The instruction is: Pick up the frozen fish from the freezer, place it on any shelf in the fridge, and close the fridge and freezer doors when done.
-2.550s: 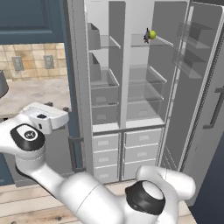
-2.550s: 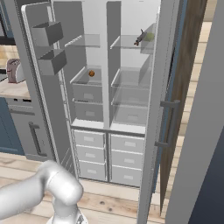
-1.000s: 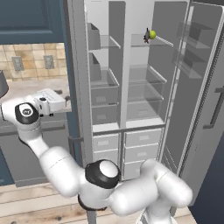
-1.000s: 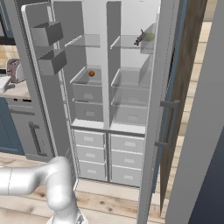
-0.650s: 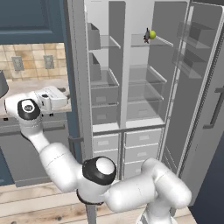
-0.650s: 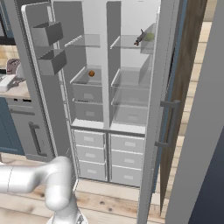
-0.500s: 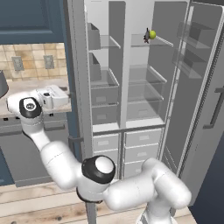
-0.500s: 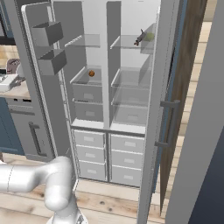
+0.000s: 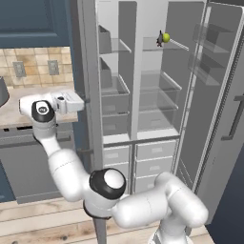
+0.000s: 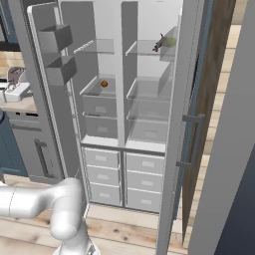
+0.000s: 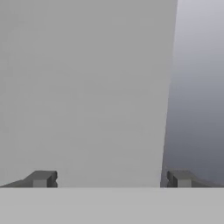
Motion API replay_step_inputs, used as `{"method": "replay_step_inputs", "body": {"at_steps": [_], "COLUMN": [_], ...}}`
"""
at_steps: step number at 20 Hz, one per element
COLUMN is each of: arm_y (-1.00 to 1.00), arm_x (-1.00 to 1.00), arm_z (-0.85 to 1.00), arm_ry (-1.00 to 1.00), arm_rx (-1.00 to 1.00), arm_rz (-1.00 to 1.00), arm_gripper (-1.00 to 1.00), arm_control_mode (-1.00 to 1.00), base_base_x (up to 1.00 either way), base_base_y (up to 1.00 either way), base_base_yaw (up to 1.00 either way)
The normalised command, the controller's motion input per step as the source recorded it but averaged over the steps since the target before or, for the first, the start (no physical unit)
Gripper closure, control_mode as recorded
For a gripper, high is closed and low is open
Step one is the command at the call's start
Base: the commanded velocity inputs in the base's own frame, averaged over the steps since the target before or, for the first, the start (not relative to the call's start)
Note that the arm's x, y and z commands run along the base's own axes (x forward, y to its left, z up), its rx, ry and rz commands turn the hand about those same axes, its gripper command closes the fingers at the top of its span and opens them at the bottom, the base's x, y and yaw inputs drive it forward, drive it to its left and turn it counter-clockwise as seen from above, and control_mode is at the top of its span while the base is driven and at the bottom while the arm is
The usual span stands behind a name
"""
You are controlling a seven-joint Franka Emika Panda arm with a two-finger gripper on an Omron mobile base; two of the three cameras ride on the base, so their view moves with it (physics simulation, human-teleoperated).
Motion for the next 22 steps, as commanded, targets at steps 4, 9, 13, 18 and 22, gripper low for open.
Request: {"method": "replay_step_inputs", "body": {"at_steps": [4, 9, 13, 18, 22], "arm_y": [-0.89, -0.89, -0.86, -0.86, -0.78], "arm_x": [0.00, 0.07, 0.33, 0.44, 0.44], "arm_z": [0.05, 0.08, 0.08, 0.09, 0.07], "arm_ry": [0.00, 0.00, 0.00, 0.00, 0.00], "arm_rx": [0.02, 0.02, 0.02, 0.02, 0.01], "arm_rz": [0.00, 0.00, 0.00, 0.00, 0.00], "arm_gripper": [-1.00, -1.00, -1.00, -1.00, -1.00], "arm_control_mode": [-1.00, -1.00, -1.00, -1.00, -1.00], "base_base_x": [0.00, 0.00, 0.00, 0.00, 0.00], "base_base_y": [0.00, 0.00, 0.00, 0.00, 0.00], "base_base_yaw": [0.00, 0.00, 0.00, 0.00, 0.00]}}
